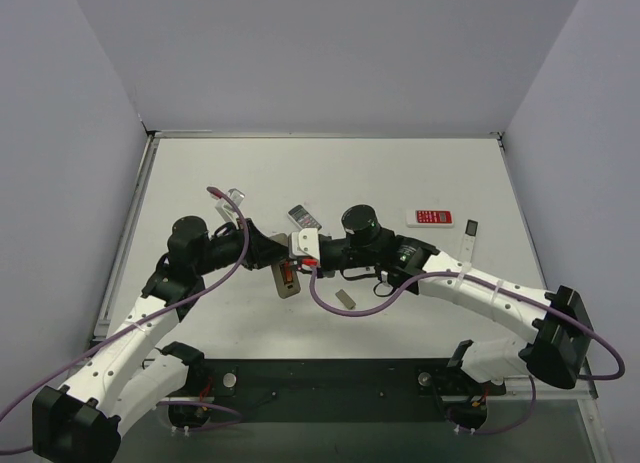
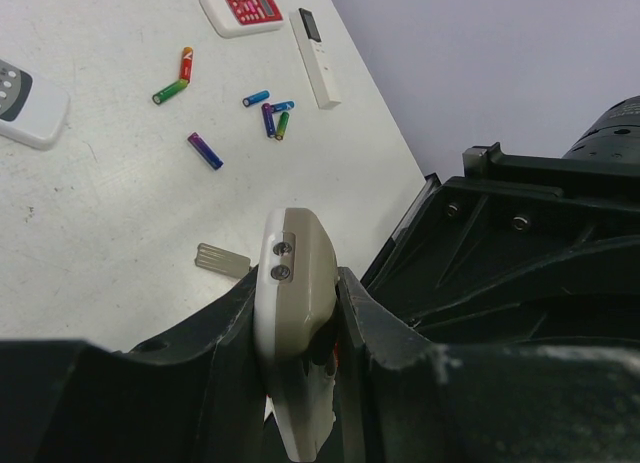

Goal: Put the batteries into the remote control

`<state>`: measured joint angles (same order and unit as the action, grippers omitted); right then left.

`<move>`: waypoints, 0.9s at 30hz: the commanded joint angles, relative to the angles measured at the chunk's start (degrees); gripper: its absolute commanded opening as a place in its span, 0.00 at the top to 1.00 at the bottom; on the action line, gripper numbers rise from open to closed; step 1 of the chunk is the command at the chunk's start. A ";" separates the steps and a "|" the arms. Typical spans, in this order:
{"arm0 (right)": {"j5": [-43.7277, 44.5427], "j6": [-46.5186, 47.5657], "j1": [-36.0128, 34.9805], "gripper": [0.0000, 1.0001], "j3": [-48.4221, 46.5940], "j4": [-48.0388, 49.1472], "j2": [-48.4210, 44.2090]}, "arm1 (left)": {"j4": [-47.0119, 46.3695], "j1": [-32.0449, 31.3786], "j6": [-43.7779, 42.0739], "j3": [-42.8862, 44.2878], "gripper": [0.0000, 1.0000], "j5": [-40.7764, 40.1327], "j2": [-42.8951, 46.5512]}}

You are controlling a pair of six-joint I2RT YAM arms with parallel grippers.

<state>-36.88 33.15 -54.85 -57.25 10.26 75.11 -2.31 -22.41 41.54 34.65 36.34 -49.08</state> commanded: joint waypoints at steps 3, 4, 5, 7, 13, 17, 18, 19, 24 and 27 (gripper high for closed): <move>-2.67 1.57 -0.61 0.86 -2.95 -0.15 0.74 | -1.91 -0.17 0.21 3.31 1.00 1.37 1.18; -2.41 1.92 -0.78 0.88 -3.04 -0.59 0.91 | -1.83 -0.17 0.21 3.49 1.00 1.37 1.27; -2.06 2.62 -0.78 0.88 -3.21 -1.12 1.18 | -1.82 -0.17 0.21 3.49 1.00 1.28 1.35; -1.44 3.50 -1.31 0.90 -3.65 -2.87 1.53 | -1.82 -0.17 0.56 3.49 1.00 1.28 1.44; 0.76 5.70 -2.63 0.93 -4.18 -6.13 2.58 | -3.23 -0.26 2.14 3.67 1.00 1.19 1.70; 2.51 6.75 -3.16 0.94 -4.18 -8.06 3.29 | -3.49 -0.09 2.49 4.02 1.00 1.19 1.97; 3.39 6.93 -3.24 0.95 -4.09 -8.33 3.37 | -3.49 -0.09 2.58 4.19 1.00 1.11 1.97; 3.83 7.19 -3.25 0.95 -3.75 -8.59 3.55 | -3.41 -0.09 2.67 4.28 1.00 0.93 2.14; 6.56 7.28 -3.25 0.97 -2.07 -8.77 3.20 | -2.79 0.09 2.67 4.55 1.00 -0.30 2.94; 7.44 7.11 -3.25 0.97 -1.11 -8.77 3.11 | -2.70 0.18 2.67 4.55 1.00 -0.65 3.20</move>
<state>-31.51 39.59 -57.84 -60.29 5.39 76.84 -0.10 -22.39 42.37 34.65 35.03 -48.12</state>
